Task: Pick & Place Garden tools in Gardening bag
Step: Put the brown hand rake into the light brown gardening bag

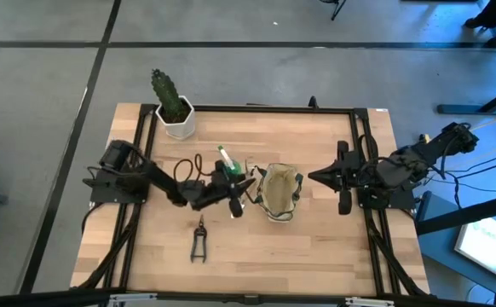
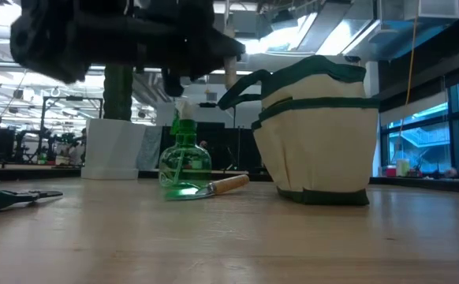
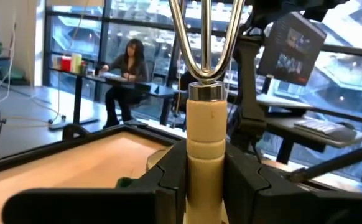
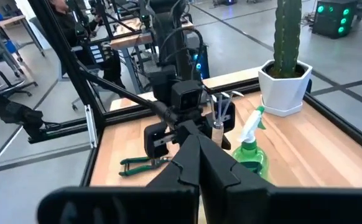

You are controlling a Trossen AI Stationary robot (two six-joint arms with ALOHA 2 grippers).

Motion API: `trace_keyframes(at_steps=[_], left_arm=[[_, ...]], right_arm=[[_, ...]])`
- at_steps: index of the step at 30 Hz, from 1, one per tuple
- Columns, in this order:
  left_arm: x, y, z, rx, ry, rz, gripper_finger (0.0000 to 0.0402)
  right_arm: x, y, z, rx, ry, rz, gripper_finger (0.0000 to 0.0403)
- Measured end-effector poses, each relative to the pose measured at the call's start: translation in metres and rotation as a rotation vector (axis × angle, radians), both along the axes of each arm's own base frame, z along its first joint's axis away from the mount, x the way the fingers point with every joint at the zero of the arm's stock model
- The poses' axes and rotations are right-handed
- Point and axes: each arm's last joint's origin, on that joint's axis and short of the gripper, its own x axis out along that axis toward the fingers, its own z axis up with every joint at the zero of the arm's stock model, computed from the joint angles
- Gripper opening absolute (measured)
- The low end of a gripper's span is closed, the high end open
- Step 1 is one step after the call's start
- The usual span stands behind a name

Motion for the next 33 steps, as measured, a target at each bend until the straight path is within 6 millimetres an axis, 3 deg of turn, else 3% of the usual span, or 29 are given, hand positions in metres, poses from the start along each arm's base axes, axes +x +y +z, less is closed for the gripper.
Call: trace_keyframes(at_steps=[6, 10, 14, 24, 33], left_arm=[[0.016, 0.0, -0.025, -0.029, -0.033, 0.017, 0.0065], [0.033, -0.012, -0.028, 0.0, -0.032, 0.007, 0.0065], [0.042, -0.012, -0.028, -0.01, -0.06, -0.035, 0.0065], [0.045, -0.01, -0.048, -0.062, -0.037, -0.069, 0.0065], [0.046, -0.007, -0.05, -0.056, -0.036, -0.121, 0.0065]], right_arm=[[-0.003, -0.003, 0.0, 0.009, 0.013, 0.02, 0.0], [-0.007, -0.007, 0.002, 0.015, 0.006, 0.016, 0.0], [-0.01, -0.008, 0.002, 0.01, 0.009, 0.019, 0.0], [-0.013, -0.009, 0.005, 0.025, -0.002, 0.055, 0.0], [-0.013, -0.009, 0.005, 0.002, 0.0, 0.071, 0.0]])
